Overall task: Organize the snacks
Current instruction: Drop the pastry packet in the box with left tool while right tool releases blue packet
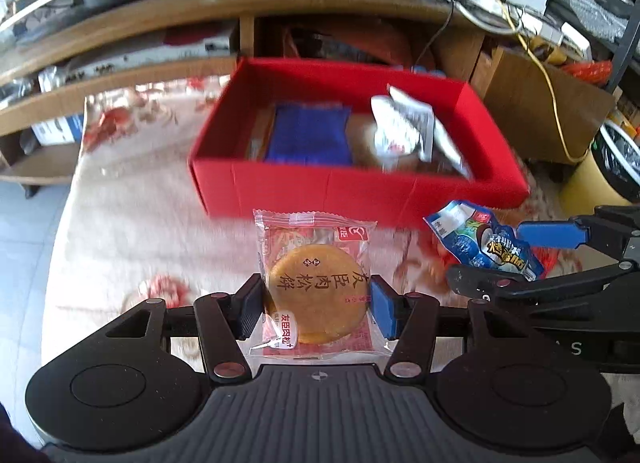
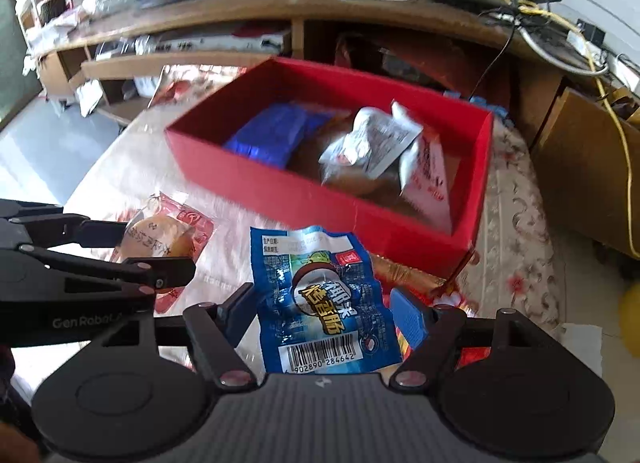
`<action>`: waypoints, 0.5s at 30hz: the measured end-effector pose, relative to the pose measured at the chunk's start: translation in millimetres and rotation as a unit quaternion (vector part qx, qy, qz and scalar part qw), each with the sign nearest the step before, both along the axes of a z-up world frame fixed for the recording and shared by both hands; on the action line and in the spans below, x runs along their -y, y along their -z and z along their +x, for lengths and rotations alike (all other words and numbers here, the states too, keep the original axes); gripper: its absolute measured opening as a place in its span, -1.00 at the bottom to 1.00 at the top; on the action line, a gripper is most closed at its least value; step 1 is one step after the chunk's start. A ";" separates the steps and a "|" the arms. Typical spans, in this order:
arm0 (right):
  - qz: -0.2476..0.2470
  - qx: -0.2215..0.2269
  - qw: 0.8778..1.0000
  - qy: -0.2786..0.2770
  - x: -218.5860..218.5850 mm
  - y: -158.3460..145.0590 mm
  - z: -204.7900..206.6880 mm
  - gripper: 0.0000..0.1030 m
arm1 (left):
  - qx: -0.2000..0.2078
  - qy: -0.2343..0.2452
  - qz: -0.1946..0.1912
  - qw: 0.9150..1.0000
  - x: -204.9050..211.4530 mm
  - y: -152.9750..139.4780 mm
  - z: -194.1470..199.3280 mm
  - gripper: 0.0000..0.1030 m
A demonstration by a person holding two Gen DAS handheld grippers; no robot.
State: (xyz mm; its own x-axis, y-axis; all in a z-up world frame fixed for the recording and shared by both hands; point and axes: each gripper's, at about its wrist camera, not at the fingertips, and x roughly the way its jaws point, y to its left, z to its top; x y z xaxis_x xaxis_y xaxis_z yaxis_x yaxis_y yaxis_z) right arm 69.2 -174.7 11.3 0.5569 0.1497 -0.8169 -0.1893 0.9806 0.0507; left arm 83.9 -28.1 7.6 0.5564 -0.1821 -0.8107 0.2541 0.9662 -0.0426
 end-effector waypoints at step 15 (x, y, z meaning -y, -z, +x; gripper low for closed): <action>0.033 0.048 0.996 0.060 25.0 -32.3 61.4 0.51 | 0.049 -0.009 -0.017 0.999 19.7 -26.7 60.9 0.20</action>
